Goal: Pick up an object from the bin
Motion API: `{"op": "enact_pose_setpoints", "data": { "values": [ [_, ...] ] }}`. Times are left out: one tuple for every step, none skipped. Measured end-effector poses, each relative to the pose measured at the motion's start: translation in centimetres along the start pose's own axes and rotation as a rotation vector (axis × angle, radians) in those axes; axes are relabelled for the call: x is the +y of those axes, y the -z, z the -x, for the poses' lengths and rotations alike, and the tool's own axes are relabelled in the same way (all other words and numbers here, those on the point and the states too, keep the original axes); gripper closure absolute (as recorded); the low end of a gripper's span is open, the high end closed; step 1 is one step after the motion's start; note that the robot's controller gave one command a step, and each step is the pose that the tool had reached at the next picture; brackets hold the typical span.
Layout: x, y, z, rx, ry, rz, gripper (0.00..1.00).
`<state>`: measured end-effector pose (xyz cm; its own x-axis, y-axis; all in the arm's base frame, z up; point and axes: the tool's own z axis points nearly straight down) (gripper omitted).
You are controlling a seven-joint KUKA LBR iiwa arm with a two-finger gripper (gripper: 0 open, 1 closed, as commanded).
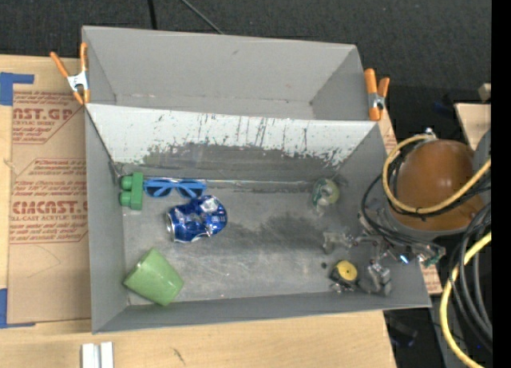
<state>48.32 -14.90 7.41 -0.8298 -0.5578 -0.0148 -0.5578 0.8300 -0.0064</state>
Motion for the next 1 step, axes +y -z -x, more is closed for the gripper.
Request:
{"op": "enact_pose_setpoints", "data": {
  "values": [
    [0.08,0.18,0.67,-0.018,0.004,-0.006,1.00]
  ]
}}
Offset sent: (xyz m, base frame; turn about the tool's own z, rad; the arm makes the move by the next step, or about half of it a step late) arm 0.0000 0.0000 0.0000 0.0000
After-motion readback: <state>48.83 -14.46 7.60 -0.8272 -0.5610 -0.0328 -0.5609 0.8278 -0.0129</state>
